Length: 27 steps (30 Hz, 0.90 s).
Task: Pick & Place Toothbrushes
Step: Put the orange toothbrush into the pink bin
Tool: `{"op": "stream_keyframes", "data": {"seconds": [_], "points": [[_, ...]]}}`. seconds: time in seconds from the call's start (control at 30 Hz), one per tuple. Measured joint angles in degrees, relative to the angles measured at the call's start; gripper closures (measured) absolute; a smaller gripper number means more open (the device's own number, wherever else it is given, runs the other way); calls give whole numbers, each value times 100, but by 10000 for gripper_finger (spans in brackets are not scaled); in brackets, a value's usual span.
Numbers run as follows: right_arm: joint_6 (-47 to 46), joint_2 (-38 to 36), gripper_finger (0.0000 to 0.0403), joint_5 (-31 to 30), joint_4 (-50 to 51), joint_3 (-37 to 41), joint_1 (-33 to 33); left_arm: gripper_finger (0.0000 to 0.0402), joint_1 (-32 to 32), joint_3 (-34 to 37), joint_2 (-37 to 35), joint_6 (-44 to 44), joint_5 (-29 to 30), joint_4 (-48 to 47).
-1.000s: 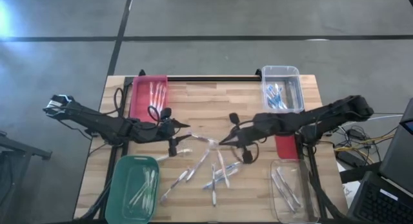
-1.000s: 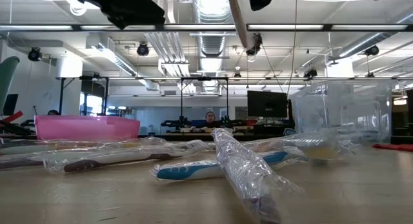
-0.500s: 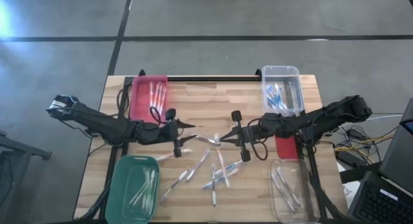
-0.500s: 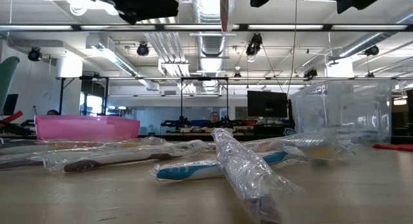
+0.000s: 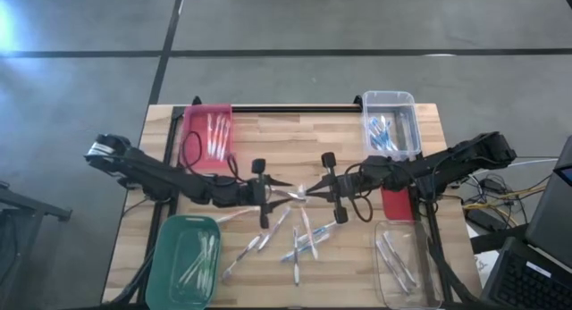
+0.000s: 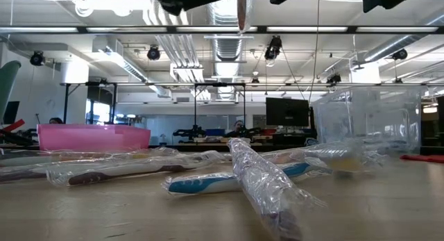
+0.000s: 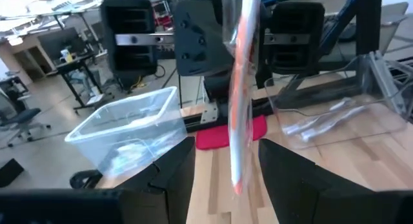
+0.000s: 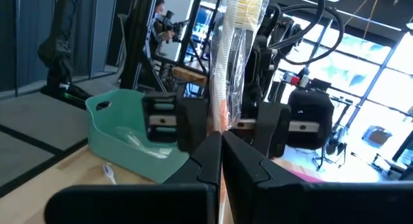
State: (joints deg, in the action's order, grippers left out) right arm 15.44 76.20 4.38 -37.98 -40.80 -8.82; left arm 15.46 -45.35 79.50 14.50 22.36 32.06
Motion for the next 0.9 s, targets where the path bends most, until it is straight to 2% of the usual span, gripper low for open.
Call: {"op": "stream_keyframes", "data": {"seconds": [0.3, 0.57, 0.7, 0.9], "points": [[0, -2, 394, 2, 0, 0, 0, 225, -1, -604, 604, 341, -1, 12], [0, -2, 394, 4, 0, 0, 0, 230, -40, -839, 729, 445, -1, -18], [0, -2, 394, 4, 0, 0, 0, 268, -79, -842, 729, 444, -1, -25], [0, -2, 394, 0, 0, 0, 0, 365, -104, -842, 728, 444, -23, -51]]}}
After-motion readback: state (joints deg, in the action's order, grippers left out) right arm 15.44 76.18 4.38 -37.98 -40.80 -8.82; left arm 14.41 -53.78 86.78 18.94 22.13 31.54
